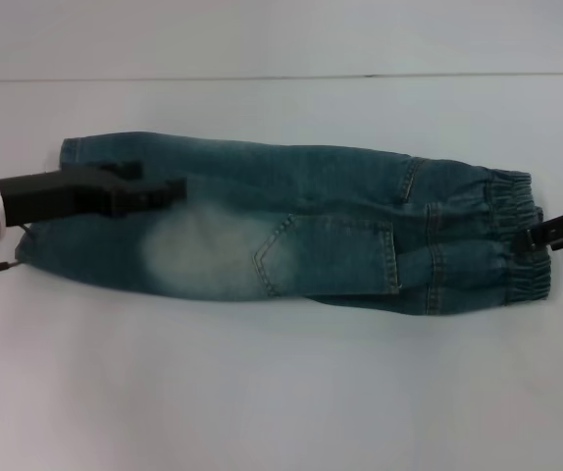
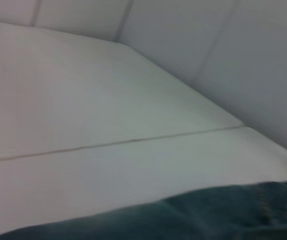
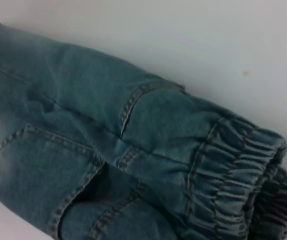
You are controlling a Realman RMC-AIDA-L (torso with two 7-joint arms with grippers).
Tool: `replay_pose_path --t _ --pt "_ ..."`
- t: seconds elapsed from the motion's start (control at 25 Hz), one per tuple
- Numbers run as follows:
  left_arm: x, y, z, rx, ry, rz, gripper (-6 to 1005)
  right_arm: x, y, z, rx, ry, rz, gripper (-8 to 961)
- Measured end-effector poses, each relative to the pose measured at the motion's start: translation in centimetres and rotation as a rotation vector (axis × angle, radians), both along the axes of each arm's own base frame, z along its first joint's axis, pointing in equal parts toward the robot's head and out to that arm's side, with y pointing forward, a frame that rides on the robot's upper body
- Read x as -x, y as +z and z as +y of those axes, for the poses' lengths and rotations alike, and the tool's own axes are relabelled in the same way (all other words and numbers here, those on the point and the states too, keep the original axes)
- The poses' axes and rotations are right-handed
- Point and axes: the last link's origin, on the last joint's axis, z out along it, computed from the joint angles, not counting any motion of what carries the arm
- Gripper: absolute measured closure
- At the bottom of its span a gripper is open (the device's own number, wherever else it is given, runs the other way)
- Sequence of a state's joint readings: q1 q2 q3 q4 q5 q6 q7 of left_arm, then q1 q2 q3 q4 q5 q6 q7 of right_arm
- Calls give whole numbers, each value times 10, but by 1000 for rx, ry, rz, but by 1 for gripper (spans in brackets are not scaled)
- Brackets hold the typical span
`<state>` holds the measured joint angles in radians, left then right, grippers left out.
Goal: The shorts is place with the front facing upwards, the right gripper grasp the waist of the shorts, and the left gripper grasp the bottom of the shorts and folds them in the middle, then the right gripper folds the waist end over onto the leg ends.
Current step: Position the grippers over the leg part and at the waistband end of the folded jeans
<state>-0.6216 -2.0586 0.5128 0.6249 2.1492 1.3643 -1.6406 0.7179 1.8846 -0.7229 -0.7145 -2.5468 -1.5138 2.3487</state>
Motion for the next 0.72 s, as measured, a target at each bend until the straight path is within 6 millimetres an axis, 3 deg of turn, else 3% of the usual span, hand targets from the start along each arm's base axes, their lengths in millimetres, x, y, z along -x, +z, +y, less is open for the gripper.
replay_pose_path --t 0.24,0.72 --pt "-15 1 -13 95 -108 -36 81 1 -8 3 2 14 -9 142" --pt "-14 0 -15 98 -107 -36 87 5 -26 3 37 46 -6 146"
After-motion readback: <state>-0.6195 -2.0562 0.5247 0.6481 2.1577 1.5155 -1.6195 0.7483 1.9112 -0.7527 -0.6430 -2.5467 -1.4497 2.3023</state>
